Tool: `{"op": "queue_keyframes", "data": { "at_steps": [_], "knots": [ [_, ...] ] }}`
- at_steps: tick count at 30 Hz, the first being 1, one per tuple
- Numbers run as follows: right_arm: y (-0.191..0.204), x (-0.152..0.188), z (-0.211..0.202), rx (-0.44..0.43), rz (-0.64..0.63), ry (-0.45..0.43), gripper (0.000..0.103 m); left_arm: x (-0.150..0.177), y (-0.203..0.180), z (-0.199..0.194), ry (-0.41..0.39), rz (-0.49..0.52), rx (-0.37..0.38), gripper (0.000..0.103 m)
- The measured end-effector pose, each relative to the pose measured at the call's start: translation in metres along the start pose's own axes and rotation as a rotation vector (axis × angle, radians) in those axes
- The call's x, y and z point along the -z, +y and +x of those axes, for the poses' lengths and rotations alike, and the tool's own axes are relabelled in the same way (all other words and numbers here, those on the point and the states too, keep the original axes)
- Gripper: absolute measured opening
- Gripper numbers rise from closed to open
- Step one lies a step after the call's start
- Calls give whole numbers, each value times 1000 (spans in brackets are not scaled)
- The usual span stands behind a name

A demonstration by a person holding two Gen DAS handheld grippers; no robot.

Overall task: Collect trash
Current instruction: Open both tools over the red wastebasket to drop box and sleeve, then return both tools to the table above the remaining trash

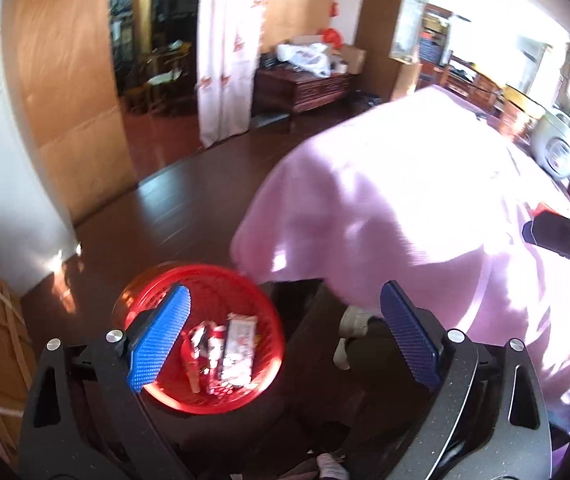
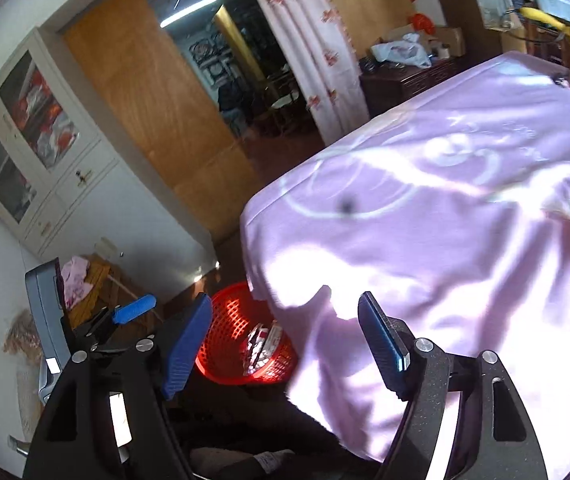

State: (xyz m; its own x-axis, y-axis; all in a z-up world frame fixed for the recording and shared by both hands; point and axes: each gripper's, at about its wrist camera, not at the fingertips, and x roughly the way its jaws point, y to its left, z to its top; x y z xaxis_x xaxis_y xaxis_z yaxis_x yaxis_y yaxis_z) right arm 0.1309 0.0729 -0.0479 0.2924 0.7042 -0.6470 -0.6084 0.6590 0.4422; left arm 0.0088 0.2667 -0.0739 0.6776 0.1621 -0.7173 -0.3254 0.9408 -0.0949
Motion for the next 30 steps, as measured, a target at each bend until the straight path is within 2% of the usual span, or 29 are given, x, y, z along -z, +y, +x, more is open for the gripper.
{"op": "queue_keyframes", "data": {
  "at_steps": [9,19,24,30],
  "knots": [
    [-67,20,-88,85,127,-163,79,-8,-93,-9,-20,175,88,96],
    [-157,43,-176,244,288,-305,80,-13,-219,8,-24,377,199,96],
    [-197,40,-192,322,333,-302,80,-13,-259,18,-4,411,264,96],
    [-226,28,-175,388,325,-221,80,-15,-283,29,-4,439,263,96]
  ]
}}
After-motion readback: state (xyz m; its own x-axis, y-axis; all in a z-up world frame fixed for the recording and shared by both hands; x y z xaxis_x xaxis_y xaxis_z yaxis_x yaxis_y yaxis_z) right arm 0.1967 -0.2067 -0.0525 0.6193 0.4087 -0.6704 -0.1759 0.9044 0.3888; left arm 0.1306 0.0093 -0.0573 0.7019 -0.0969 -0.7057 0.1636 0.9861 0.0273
